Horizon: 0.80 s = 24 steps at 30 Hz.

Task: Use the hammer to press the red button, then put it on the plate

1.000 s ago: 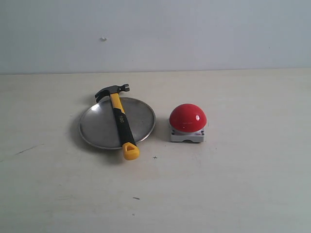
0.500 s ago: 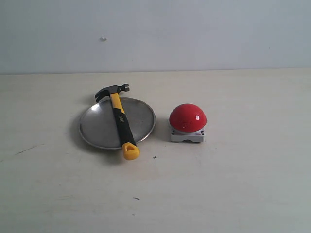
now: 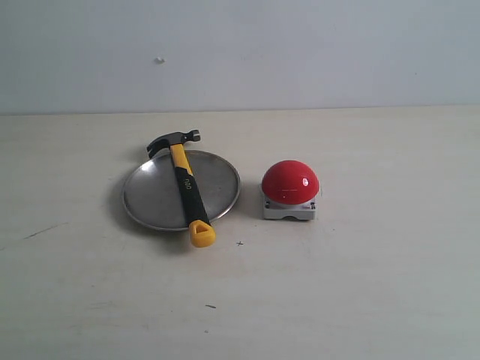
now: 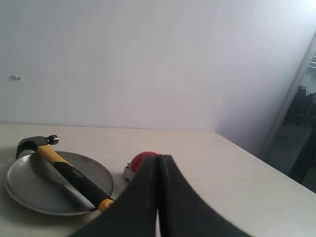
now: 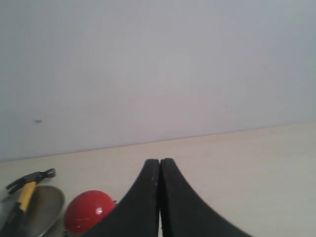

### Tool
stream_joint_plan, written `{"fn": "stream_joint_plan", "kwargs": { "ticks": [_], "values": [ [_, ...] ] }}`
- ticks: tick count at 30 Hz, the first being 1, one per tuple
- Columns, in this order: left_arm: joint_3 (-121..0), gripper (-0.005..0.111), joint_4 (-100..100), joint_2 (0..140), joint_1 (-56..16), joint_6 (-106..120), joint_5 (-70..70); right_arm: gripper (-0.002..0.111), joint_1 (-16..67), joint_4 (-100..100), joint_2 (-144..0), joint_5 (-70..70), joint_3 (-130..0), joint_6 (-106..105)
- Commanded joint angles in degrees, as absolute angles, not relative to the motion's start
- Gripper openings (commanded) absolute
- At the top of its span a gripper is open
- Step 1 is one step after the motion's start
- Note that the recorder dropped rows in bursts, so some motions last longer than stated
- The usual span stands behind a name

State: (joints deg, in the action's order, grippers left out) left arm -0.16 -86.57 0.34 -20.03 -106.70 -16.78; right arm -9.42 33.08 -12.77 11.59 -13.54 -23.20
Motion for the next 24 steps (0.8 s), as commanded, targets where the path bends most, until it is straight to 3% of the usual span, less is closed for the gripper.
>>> {"fn": "stream_joint_plan", "kwargs": {
  "ticks": [1,5,24],
  "values": [
    [0.0,0.0,-86.7,0.0,-19.9,-106.6,-16.7,0.0,-9.3,33.2,-9.7,-1.3,-5.5,-25.3],
    [0.0,0.0,-86.7,0.0,-19.9,-106.6,-16.7,0.0,-9.3,36.4,-5.6,-8.7,0.0,-25.3],
    [0.0,0.0,-86.7,0.0,-19.9,-106.6,-16.8,0.0,-9.3,36.1,-4.4,-6.8,0.0,-26.3]
  ]
}}
